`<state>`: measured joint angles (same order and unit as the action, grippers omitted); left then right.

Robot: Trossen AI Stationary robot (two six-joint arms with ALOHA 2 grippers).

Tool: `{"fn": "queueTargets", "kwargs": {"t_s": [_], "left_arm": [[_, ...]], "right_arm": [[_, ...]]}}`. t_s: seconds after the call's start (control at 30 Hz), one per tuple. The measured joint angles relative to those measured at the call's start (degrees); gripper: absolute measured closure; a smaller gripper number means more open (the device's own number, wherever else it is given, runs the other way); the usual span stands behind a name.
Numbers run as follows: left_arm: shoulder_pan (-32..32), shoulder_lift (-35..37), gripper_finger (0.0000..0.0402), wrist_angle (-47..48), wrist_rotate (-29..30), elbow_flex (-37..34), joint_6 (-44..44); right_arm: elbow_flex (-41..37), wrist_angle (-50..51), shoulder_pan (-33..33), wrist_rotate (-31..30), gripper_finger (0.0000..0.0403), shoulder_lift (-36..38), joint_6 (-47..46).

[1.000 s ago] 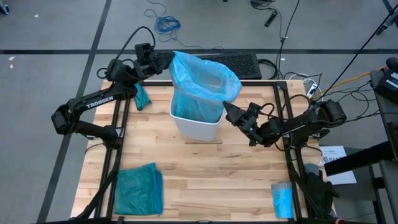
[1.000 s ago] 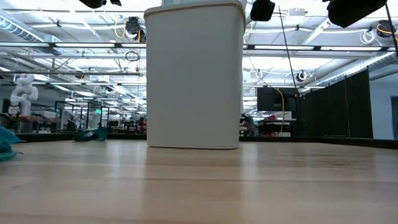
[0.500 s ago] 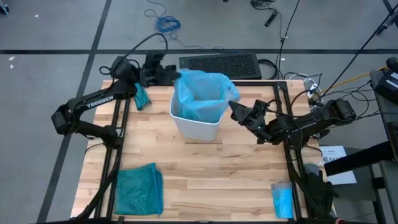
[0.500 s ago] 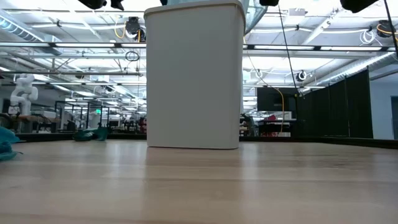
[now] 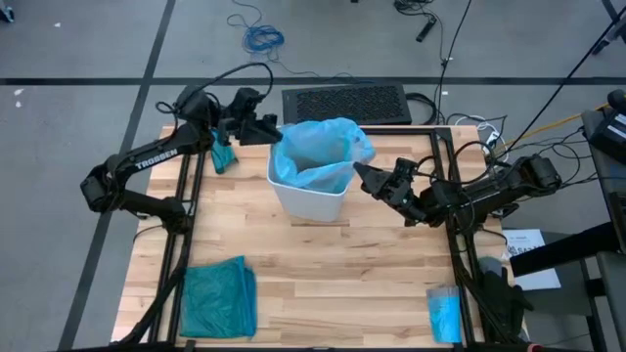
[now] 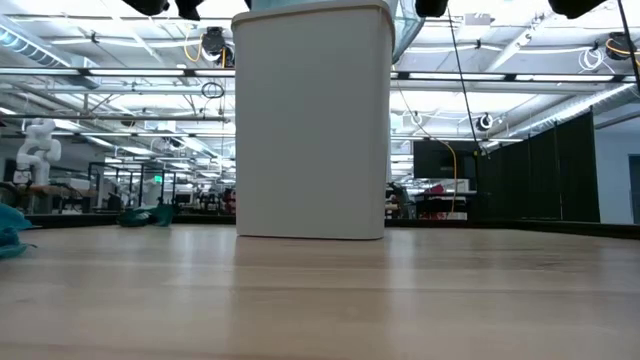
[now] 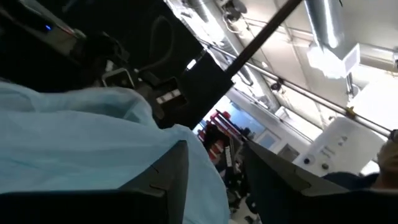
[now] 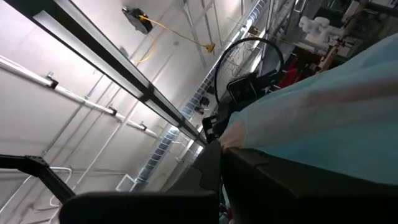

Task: Place trash/remove bag and relplace
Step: Remove the blue trash bag from the white trash bin

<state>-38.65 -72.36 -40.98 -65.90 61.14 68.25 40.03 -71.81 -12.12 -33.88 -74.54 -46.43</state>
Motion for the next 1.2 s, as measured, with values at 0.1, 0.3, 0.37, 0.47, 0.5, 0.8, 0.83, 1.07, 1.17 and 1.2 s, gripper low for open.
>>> {"fn": "queueTargets", "kwargs": {"t_s": [0.1, 0.3, 0.37, 0.47, 0.5, 0.8, 0.83, 1.07, 1.17, 1.2], "left_arm": [[-1.4, 0.0, 0.0249, 0.0, 0.7, 0.0, -0.1], [-4.9, 0.0, 0.0249, -0.1, 1.9, 0.0, 0.7], [-5.2, 0.0, 0.0249, -0.1, -0.1, 0.0, 3.3], [-4.8, 0.0, 0.0249, 0.6, -1.1, 0.0, 4.6], [-4.7, 0.0, 0.0249, 0.9, -1.1, 0.0, 4.6], [-5.3, 0.2, 0.0249, 1.0, 4.8, 0.0, 2.1], [-6.0, 0.2, 0.0249, 1.0, 7.0, 0.0, 1.4], [-9.7, 0.2, 0.0249, 1.6, 9.7, 0.0, 0.4], [-10.3, 0.2, 0.0249, 1.7, 9.6, 0.0, 0.4], [-10.4, 0.2, 0.0249, 1.7, 8.8, 0.0, 0.7]], "right_arm": [[0.0, 0.4, 0.0, 1.1, 0.0403, 0.0, -0.8], [0.0, 0.5, -0.4, 1.2, 0.0403, 0.0, -0.9], [0.0, 0.5, -0.4, 1.2, 0.0403, 0.0, -0.9], [0.0, 0.5, -0.3, 1.2, 0.0403, 0.0, -0.8], [0.0, 0.5, -0.2, 1.2, 0.0403, 0.0, -0.8], [0.0, 0.6, -0.7, 1.2, 0.0403, 0.0, -1.3], [0.0, 0.6, -0.8, 1.2, 0.0403, 0.0, -1.3], [0.0, 0.6, -0.8, 1.2, 0.0403, 0.0, -1.3], [0.0, 0.6, -0.8, 1.2, 0.0403, 0.0, -1.3], [0.0, 0.6, -0.8, 1.2, 0.0403, 0.0, -1.3]]}}
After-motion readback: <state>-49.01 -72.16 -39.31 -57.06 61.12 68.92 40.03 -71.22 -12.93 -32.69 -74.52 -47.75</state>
